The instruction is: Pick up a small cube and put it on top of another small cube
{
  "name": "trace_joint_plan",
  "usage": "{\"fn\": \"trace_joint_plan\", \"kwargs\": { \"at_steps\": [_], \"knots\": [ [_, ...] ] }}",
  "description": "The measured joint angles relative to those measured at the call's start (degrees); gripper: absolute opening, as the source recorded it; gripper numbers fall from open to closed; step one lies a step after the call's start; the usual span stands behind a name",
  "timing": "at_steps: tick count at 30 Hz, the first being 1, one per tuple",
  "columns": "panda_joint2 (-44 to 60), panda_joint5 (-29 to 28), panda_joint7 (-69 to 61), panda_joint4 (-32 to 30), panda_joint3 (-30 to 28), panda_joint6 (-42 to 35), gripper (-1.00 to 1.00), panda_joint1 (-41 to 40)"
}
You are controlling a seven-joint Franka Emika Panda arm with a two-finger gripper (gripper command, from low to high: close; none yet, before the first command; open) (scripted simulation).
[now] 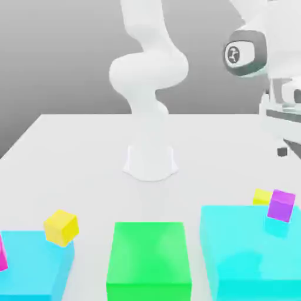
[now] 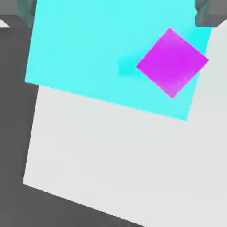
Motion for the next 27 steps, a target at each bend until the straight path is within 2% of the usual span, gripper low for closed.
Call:
{"fn": "trace_joint_plan", "kwargs": {
  "at_steps": [9,16,17,23,27],
  "knots": [
    [11.0,-1.2,-21.5,-6.5,4.4,7.1,0.00,9.4],
    [24.7,-5.6,-20.6,-4.9,1.3,18.1,0.00,11.4],
    [26.1,-5.8,-20.4,-4.7,0.8,19.3,-1.00,11.8],
    [26.8,-6.0,-20.3,-4.5,0.6,19.7,-1.00,12.0],
    [21.1,-4.5,-21.4,-5.6,2.1,15.1,-1.00,10.9]
  ]
}}
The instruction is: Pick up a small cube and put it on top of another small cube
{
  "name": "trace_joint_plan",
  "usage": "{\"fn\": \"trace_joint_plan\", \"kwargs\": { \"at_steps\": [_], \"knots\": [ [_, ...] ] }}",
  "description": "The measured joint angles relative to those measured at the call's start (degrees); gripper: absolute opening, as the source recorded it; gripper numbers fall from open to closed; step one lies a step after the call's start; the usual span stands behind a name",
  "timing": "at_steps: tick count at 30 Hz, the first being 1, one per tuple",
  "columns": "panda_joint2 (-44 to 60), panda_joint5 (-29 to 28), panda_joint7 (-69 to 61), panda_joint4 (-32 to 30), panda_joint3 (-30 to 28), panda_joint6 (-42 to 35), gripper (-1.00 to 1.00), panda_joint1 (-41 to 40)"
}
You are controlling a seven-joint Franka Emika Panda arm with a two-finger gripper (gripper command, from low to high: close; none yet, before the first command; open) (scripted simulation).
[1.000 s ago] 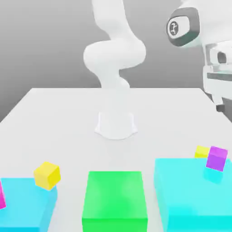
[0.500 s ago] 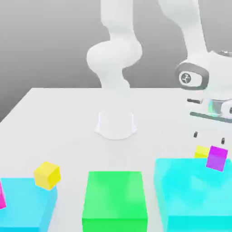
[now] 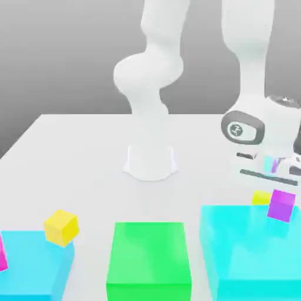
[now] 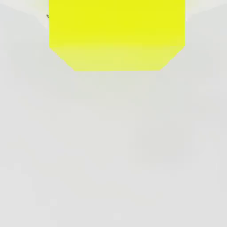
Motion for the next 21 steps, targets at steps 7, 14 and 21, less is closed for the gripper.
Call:
{"fn": "trace_joint_plan", "kwargs": {
  "at_steps": [7,14,21],
  "knots": [
    [-8.0,-1.9,4.6,2.1,0.9,-12.1,-1.00,1.9],
    [-5.4,-14.1,22.3,13.4,-1.2,-26.4,-1.00,3.7],
    [-2.1,-24.1,38.7,27.0,-7.3,-42.4,-1.00,2.8]
  ]
}}
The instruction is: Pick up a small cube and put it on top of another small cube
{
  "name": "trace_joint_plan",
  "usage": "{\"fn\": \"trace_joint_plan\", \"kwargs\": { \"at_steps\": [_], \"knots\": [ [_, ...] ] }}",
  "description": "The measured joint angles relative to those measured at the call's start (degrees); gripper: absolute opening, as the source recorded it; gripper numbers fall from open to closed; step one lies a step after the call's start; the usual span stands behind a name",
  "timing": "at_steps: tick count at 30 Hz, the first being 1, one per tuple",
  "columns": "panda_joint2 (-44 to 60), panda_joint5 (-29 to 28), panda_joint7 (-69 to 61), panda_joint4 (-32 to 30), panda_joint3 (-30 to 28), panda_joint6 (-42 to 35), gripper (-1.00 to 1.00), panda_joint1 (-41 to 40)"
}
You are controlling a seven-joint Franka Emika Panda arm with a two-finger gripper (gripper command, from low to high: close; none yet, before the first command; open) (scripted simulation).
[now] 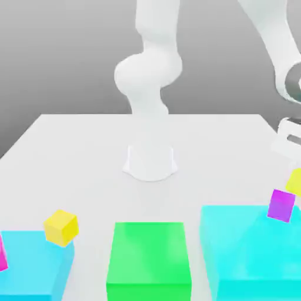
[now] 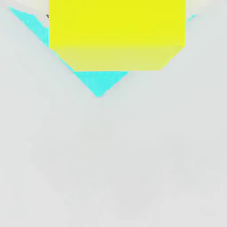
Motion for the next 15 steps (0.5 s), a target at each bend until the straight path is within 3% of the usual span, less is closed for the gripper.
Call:
{"fn": "trace_joint_plan", "kwargs": {
  "at_steps": [6,15],
  "knots": [
    [1.6,5.2,-2.9,5.8,-9.5,-3.8,-1.00,-10.5],
    [2.1,17.6,-15.0,7.4,-20.1,-1.3,-1.00,-26.1]
  ]
}}
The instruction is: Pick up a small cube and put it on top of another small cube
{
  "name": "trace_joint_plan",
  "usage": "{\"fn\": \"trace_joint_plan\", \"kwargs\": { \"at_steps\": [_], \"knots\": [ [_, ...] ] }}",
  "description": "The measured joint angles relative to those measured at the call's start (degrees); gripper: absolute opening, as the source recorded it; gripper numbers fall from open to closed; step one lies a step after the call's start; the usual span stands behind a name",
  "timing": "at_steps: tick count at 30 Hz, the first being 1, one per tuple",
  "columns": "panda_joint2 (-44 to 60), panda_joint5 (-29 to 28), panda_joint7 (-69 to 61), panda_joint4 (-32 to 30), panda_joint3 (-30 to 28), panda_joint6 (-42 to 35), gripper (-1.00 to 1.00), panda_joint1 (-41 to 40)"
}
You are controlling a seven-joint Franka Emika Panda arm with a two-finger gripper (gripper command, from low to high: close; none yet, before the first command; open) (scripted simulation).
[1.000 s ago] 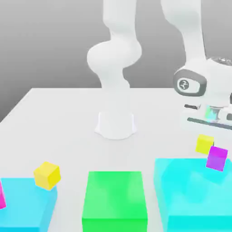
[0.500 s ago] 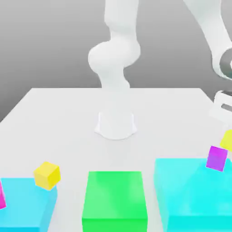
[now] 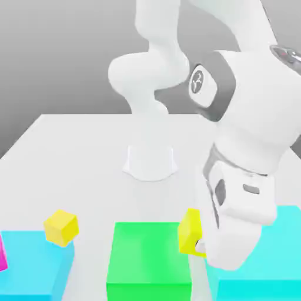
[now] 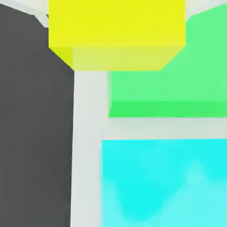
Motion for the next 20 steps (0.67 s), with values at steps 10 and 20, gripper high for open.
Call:
{"fn": "trace_joint_plan", "kwargs": {
  "at_steps": [10,20],
  "knots": [
    [-0.3,12.9,-13.5,0.2,-10.3,4.1,-1.00,-17.1],
    [7.3,26.1,-25.0,-0.5,-10.0,12.7,1.00,-26.7]
  ]
}}
